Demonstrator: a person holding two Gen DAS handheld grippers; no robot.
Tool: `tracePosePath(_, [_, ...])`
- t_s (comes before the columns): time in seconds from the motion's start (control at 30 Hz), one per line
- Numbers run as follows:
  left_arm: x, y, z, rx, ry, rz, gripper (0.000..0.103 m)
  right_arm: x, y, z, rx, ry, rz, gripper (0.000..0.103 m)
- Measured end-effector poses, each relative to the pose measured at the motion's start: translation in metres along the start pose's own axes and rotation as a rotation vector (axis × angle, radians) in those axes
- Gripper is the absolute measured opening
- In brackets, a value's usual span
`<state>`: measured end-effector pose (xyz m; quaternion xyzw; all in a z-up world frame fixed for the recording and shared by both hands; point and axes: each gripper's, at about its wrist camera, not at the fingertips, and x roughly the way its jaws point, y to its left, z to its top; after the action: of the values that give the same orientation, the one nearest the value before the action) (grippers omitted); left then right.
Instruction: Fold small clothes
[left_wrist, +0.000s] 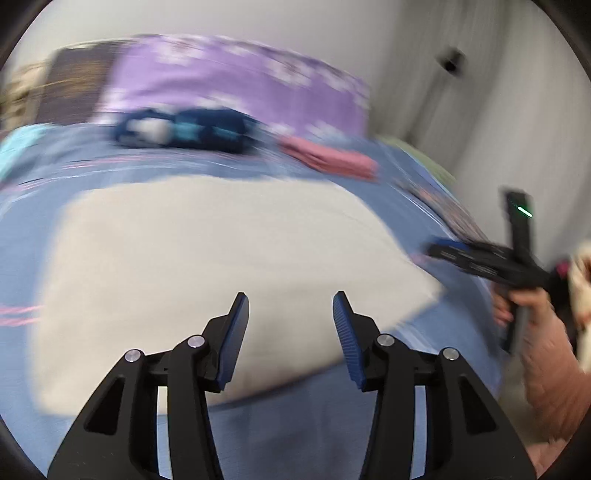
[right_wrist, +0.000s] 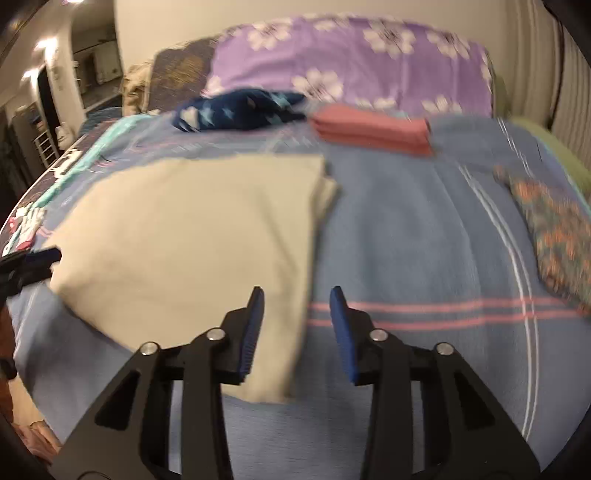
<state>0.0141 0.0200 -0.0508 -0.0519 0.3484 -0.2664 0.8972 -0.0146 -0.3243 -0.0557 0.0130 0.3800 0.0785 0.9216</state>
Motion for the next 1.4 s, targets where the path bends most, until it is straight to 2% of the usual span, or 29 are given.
tracePosePath(0.1, [-0.037, 0.056, -0.009, -0.14, -0.073, 0.114, 0.048, 0.003, 0.031, 0.02, -0.044, -0.012, 0.076, 0.049])
tracePosePath(0.23, [-0.071, 0.102, -0.027, -0.257, -0.115, 0.171, 0.046, 0.021, 0.08, 0.042, -0.115, 0.019, 0.117, 0.049])
tracePosePath(0.33, [-0.086, 0.138, -0.045, -0.327, -0.102, 0.171, 0.023, 0.037, 0.123, 0.056, -0.181, 0.05, 0.143, 0.05])
tracePosePath(0.37, [-0.089, 0.148, -0.05, -0.351, -0.099, 0.175, 0.019, 0.04, 0.141, 0.061, -0.21, 0.057, 0.154, 0.051])
tracePosePath(0.47, [-0.088, 0.169, -0.055, -0.381, -0.099, 0.181, 0.016, 0.048, 0.186, 0.073, -0.282, 0.068, 0.182, 0.055])
tracePosePath(0.53, [-0.084, 0.178, -0.053, -0.352, -0.071, 0.153, 0.016, 0.051, 0.217, 0.079, -0.331, 0.074, 0.202, 0.057])
tracePosePath(0.63, [-0.065, 0.18, -0.046, -0.273, -0.004, 0.064, 0.018, 0.057, 0.247, 0.082, -0.379, 0.088, 0.216, 0.06])
tracePosePath(0.77, [-0.05, 0.169, -0.043, -0.186, 0.034, 0.001, 0.03, 0.068, 0.269, 0.08, -0.414, 0.124, 0.207, 0.063])
tracePosePath(0.9, [-0.052, 0.174, -0.045, -0.211, 0.013, -0.102, 0.035, 0.084, 0.279, 0.082, -0.42, 0.16, 0.185, 0.064])
tracePosePath(0.97, [-0.052, 0.176, -0.049, -0.227, 0.014, -0.127, 0.036, 0.092, 0.282, 0.086, -0.401, 0.177, 0.186, 0.064])
tracePosePath(1.23, [-0.044, 0.173, -0.05, -0.239, 0.057, -0.177, 0.034, 0.129, 0.325, 0.125, -0.363, 0.184, 0.211, 0.064])
tracePosePath(1.4, [-0.043, 0.175, -0.049, -0.26, 0.066, -0.195, 0.033, 0.165, 0.384, 0.149, -0.478, 0.167, 0.166, 0.064])
